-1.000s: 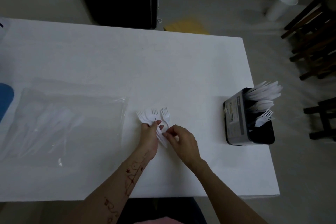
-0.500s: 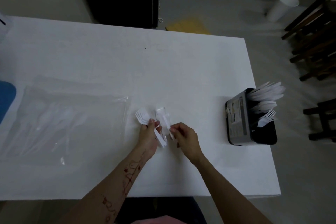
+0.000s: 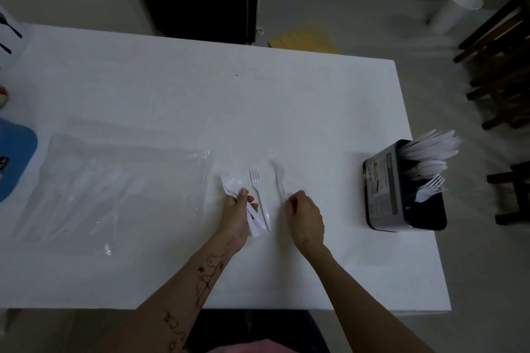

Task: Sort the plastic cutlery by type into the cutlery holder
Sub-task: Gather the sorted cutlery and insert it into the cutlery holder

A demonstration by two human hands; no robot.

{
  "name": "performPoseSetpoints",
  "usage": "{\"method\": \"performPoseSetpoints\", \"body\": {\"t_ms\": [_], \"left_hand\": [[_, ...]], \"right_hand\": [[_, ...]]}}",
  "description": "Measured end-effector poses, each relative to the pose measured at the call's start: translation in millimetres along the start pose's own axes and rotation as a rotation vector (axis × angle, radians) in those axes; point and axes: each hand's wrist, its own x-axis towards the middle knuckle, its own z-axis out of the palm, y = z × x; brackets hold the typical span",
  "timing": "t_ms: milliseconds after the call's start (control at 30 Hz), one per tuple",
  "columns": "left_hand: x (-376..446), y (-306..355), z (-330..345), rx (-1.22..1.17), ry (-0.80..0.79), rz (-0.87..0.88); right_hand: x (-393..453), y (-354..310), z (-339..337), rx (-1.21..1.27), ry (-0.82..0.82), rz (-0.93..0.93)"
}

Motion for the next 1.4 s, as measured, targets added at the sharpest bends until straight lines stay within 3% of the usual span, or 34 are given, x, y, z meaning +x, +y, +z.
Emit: {"method": "performPoseSetpoints", "body": {"t_ms": [100,200,300,433,533,633,700,867,1100,1200,1333,1400], "left_hand": [[1,-1,-1,0.011,-0.010,0.003],[-1,0,0,-0.024,-0.099,-0.019],[-5,2,1,-0.030,-0.081,-0.002],[-3,2,-3,0.022,0.028,0.037],[-1,2,-8,0.063,0.061,0.051],[-1,2,-13,0.062,0.055,0.044],[-1,2,-16,0.054,0.026,0.036],[-7,6,-8,0.001,-0.038,-0.025],[-18,12,23,-0.076,-0.114,-0.072],[-24,16,43,-0.124,-0.172,-0.115],[-35,30,85,-0.223,-0.295,-0.189],[-45,33,112,-0.271,-0.359,-0.210]], "right_hand": [[-4,-4,-7,0.461,-0.100,0.014],[-8,-9,-10,0.579,-0.285,-0.028],[-9,-13,-4,0.518,-0.278,-0.020],[-4,-16,12,0.140,-0.056,-0.007],[-5,-22,17,-0.098,-0.105,-0.058],[-3,-25,17,-0.143,-0.128,-0.028],[-2,-23,14,-0.024,-0.142,0.051],[-8,-22,-9,0.753,-0.245,0.151],[-18,-18,-29,0.669,-0.237,0.069],[-24,-17,-52,0.584,-0.096,-0.019],[-32,10,-101,0.405,0.408,-0.206],[-32,34,-131,0.187,0.661,-0.331]]}}
